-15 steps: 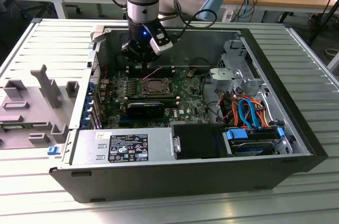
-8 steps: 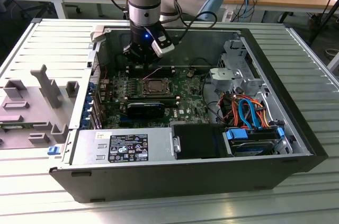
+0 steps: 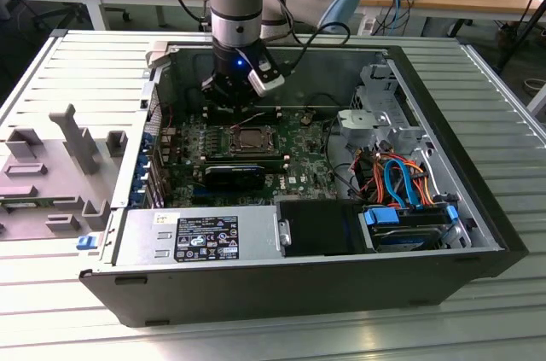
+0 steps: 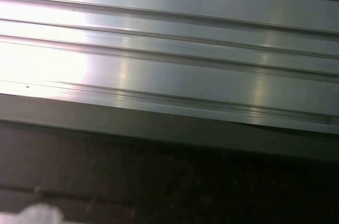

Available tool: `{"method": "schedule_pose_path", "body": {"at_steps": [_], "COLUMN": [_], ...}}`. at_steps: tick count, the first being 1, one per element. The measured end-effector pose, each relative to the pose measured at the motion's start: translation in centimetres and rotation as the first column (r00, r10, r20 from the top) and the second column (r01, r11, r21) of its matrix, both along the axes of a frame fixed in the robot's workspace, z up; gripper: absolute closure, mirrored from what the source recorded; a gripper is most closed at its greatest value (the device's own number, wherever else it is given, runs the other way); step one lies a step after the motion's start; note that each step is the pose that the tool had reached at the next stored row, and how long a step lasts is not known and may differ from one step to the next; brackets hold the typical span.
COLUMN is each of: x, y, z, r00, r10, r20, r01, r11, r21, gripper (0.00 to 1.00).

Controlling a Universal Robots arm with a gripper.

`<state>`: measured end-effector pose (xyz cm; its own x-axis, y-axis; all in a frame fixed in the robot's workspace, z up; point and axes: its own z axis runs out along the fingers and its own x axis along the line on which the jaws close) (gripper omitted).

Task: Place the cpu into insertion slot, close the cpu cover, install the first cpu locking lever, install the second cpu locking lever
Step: 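Install the first cpu locking lever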

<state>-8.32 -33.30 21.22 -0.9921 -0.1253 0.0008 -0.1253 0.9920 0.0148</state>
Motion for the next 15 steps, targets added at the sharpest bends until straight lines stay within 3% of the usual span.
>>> {"method": "schedule_pose_path", "body": {"at_steps": [15], "x": [1.7], "y": [0.0], "z": [-0.88], "r00": [0.9998], "r10": [0.021], "r20": [-0.0001], "r01": [-0.021], "r11": [0.9998], "r21": [-0.0001], "gripper": [0.89]}}
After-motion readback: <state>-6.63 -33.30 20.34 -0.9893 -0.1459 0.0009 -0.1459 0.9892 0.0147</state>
